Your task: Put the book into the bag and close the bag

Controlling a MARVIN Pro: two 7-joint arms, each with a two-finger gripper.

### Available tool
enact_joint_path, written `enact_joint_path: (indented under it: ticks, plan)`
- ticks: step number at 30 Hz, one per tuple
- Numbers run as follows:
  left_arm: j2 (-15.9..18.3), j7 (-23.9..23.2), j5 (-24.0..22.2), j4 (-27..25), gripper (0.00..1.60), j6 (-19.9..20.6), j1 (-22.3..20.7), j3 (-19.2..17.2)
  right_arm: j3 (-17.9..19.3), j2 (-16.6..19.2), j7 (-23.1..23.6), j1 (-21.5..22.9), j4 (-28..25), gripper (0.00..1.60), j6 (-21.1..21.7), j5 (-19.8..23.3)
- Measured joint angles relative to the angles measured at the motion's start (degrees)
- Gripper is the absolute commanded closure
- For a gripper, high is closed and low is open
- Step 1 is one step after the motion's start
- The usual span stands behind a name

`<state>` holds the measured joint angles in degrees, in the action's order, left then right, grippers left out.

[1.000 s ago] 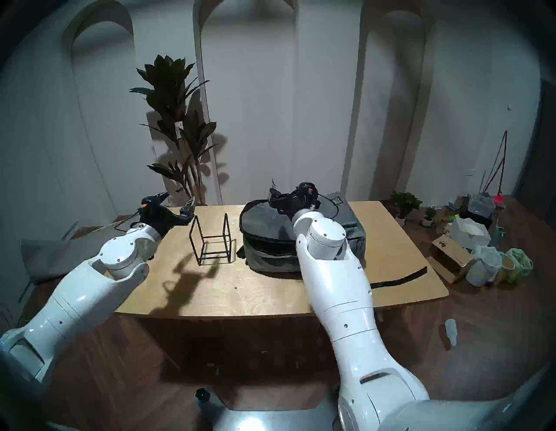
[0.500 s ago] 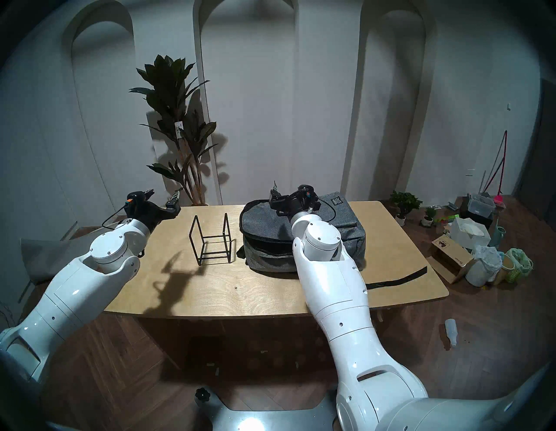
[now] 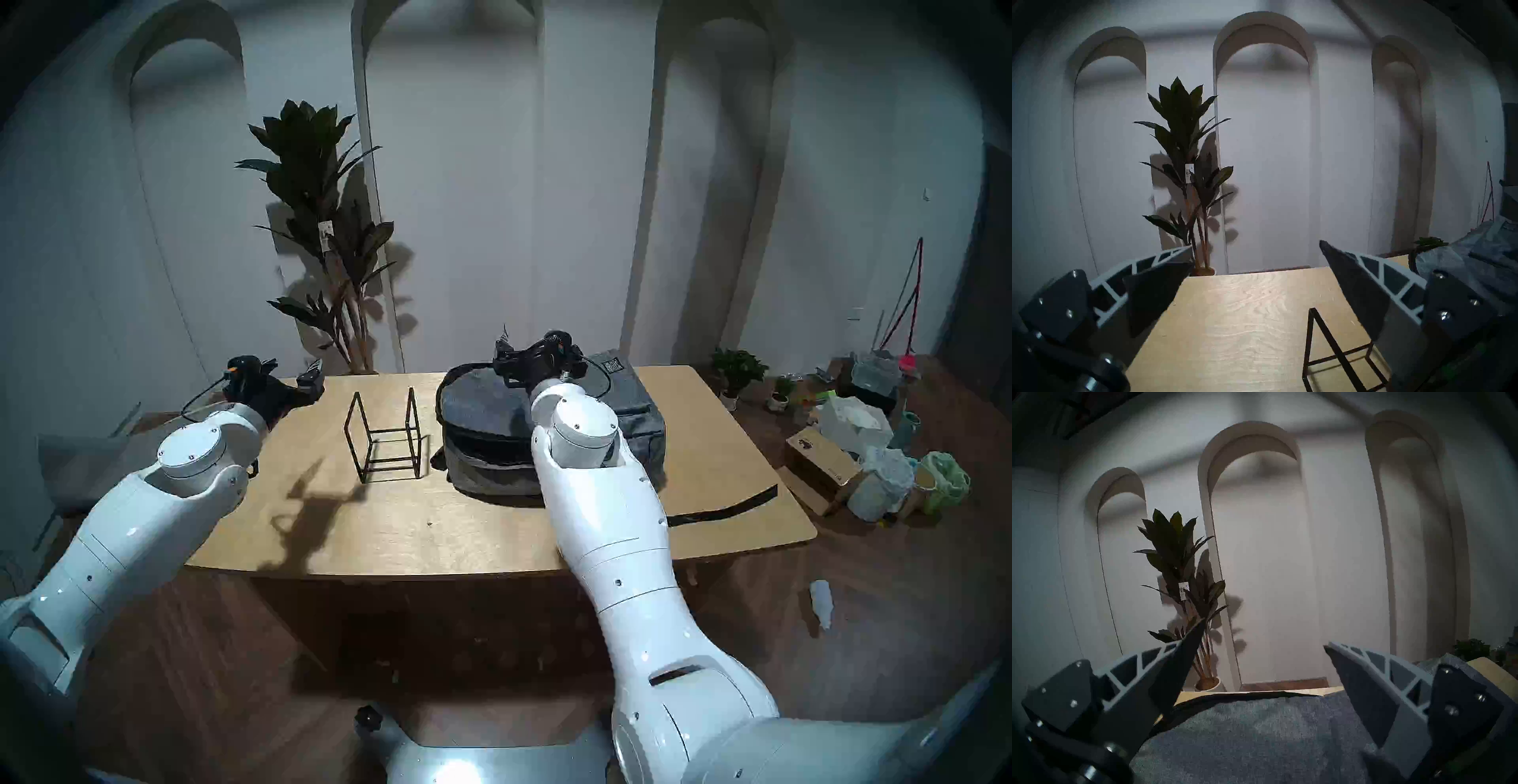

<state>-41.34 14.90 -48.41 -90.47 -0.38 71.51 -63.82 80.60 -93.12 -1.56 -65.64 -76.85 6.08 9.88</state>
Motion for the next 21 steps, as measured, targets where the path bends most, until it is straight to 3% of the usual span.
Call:
enact_joint_path:
  ticks: [21]
  plan:
    - [0.2,-0.2,0.6,-0.1,0.00,0.1,0.0,0.0,0.0,0.0,0.5,0.2,0.5,0.00,-0.9,0.1]
